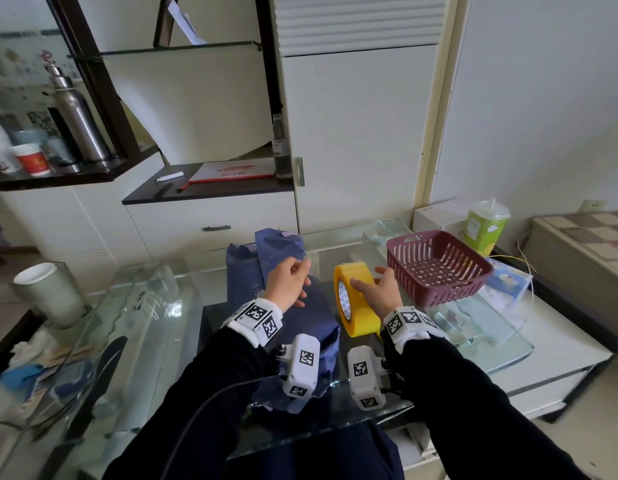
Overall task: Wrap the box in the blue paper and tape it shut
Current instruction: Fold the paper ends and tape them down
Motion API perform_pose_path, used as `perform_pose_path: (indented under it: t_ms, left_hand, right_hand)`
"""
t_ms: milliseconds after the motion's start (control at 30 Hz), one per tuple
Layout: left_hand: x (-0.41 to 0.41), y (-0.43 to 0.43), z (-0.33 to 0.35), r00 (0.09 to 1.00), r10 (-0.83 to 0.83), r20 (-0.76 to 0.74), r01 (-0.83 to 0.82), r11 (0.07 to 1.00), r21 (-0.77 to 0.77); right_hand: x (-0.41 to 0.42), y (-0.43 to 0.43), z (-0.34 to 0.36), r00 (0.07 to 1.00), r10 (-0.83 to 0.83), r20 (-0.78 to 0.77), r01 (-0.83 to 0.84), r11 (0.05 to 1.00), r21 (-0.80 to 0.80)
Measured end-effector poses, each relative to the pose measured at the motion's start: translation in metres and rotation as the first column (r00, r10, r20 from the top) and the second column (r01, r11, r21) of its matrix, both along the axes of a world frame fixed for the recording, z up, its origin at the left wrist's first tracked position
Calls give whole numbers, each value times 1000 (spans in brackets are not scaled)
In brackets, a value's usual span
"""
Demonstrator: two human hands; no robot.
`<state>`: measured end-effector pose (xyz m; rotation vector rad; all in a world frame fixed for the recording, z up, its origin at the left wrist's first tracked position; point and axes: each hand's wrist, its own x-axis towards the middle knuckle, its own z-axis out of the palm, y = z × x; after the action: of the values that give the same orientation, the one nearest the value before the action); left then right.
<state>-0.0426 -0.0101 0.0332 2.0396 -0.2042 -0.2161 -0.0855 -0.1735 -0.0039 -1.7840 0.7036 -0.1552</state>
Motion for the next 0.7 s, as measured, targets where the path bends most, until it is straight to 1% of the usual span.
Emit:
perform_pose_path:
  t_ms: [133, 233, 300, 400, 700]
  left_hand:
    - [-8, 7, 0, 1000, 7, 16, -7, 1000, 5]
    - [-16, 11, 1, 1000, 4, 19, -4, 1000, 2]
    - [-21, 12, 1, 1000, 5, 16, -5, 1000, -4]
    - [-26, 12, 2, 1000, 0, 20, 1, 1000, -12]
    - [-41, 6, -10, 1000, -16, -14, 16, 1000, 0]
  right_hand:
    - [-8, 6, 2, 998, 43, -48, -48, 992, -113]
    - [-14, 10, 0, 985, 99, -144, -117, 985, -125]
    - [-17, 11, -1, 977, 116, -177, -143, 978, -152]
    - [-17, 12, 2, 981, 111, -162, -142, 971, -195]
    - [-19, 17, -2, 981, 107, -161, -139, 970, -201]
